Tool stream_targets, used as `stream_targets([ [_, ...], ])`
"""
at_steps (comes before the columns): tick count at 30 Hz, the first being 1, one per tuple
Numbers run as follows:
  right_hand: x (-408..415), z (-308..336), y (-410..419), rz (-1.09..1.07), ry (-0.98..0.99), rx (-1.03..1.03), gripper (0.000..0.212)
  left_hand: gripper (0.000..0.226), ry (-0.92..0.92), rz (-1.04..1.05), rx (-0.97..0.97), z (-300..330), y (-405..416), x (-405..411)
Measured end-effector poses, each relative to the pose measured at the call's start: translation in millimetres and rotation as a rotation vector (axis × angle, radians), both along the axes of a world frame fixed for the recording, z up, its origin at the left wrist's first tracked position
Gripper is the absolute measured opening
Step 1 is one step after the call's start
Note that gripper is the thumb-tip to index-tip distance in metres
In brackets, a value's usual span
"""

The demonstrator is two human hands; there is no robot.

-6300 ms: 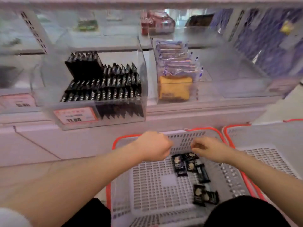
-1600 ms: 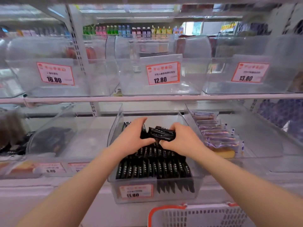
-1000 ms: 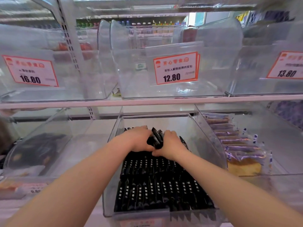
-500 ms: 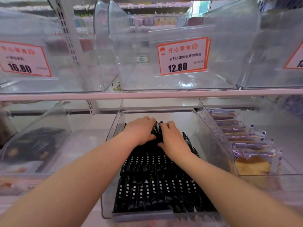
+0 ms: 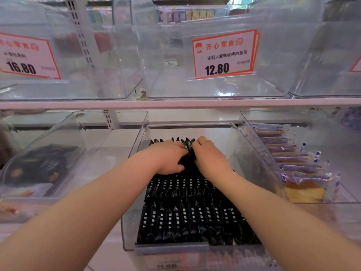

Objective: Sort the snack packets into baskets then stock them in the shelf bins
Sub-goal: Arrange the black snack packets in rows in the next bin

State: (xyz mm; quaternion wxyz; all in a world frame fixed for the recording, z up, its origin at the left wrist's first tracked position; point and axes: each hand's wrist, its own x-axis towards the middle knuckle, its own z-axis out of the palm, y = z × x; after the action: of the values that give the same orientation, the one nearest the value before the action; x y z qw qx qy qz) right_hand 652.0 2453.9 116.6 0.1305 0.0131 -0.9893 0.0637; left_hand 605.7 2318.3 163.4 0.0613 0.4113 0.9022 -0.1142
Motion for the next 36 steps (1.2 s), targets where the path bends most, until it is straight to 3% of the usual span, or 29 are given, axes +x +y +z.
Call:
stream_targets([
  [6, 15, 24, 3, 0.033, -0.191, 0.084, 0.039, 0.051, 0.130, -0.012, -0.074, 9, -1, 18],
  [9, 43, 42, 0, 0.090, -0.258, 0.000, 0.039, 0.041, 0.215, -0.062, -0.037, 21, -4, 46],
  [14, 127, 69, 8, 0.221, -0.163, -0.102, 0.032, 0.032, 0.261, -0.175, 0.047, 52, -11, 109],
  [19, 234, 72, 41, 0.273, -0.116, -0.288, 0.007, 0.030, 0.233, -0.372, 0.284, 53, 1, 190],
  [22, 270, 42, 70, 0.219, -0.159, -0.357, 0.005, 0.028, 0.259, -0.484, 0.205, 18, 31, 230],
  [26, 285, -19, 111, 0.132, -0.314, -0.335, 0.009, 0.032, 0.058, -0.463, 0.076, -55, 80, 265],
  [34, 324, -179, 191, -0.036, -0.940, -0.204, 0.028, 0.027, -0.267, -0.275, -0.169, -211, 148, 303],
  [36, 330, -212, 209, -0.098, -1.015, -0.202, 0.029, 0.027, -0.379, -0.238, -0.201, -244, 162, 309],
])
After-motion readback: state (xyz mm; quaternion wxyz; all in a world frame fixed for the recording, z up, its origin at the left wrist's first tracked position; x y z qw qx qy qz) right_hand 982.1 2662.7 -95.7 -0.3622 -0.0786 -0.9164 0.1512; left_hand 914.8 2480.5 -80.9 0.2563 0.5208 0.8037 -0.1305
